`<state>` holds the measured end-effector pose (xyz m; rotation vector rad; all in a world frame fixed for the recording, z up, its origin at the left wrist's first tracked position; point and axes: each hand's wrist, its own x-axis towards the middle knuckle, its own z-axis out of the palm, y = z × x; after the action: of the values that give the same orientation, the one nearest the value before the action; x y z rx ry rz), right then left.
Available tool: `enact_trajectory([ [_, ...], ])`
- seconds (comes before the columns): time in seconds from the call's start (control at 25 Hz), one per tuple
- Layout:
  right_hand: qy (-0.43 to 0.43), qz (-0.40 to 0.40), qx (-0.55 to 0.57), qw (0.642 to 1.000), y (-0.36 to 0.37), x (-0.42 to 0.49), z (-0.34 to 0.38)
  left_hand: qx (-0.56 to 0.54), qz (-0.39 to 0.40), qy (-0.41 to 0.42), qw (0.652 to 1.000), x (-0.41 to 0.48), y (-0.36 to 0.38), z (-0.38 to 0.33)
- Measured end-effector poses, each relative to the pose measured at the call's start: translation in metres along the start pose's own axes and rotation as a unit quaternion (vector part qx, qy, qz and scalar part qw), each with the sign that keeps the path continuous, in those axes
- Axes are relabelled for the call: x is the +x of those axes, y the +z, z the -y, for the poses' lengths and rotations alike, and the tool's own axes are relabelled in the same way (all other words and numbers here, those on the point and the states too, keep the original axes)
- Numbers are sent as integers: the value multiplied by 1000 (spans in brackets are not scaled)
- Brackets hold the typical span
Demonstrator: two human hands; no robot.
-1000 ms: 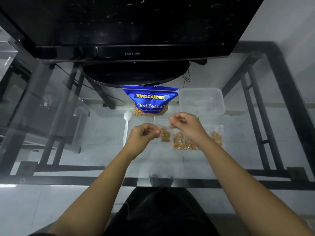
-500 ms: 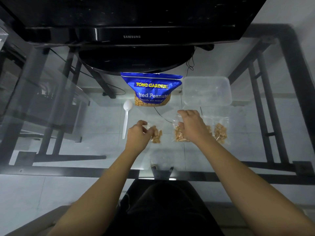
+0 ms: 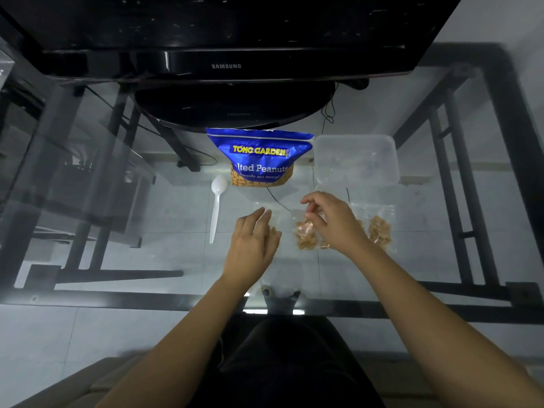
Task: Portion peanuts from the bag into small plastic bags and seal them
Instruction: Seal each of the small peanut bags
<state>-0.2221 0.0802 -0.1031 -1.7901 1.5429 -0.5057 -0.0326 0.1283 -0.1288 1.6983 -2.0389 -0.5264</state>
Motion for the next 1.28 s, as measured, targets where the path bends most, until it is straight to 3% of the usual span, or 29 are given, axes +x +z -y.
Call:
enact_trajectory([
  [0.16, 38, -9, 154, 987, -7, -8, 11, -190, 100, -78, 974, 26, -11, -28],
  [0.32, 89, -64, 248, 962, -8, -13, 12, -299, 88, -142, 939, 38, -9, -32],
  [0.48, 144, -69, 385, 909, -9, -17, 14, -453, 105, -215, 859, 47, -23, -42],
  [0.6, 167, -94, 442, 876, -10, -17, 24, -474, 120, -214, 845, 54, -33, -46],
  [0.68, 159, -103, 422, 887, -10, -15, 27, -460, 117, -196, 858, 60, -39, -48],
  [0.8, 149, -113, 374, 908, -12, -15, 29, -320, 112, -104, 935, 70, -44, -52],
  [0.88, 147, -130, 339, 920, -12, -15, 31, -232, 109, -44, 966, 74, -44, -55],
  [1.04, 143, -162, 249, 944, -14, -12, 34, -141, 103, -1, 985, 78, -41, -59],
  [1.28, 149, -172, 206, 952, -21, -13, 36, -131, 116, -17, 984, 77, -49, -53],
])
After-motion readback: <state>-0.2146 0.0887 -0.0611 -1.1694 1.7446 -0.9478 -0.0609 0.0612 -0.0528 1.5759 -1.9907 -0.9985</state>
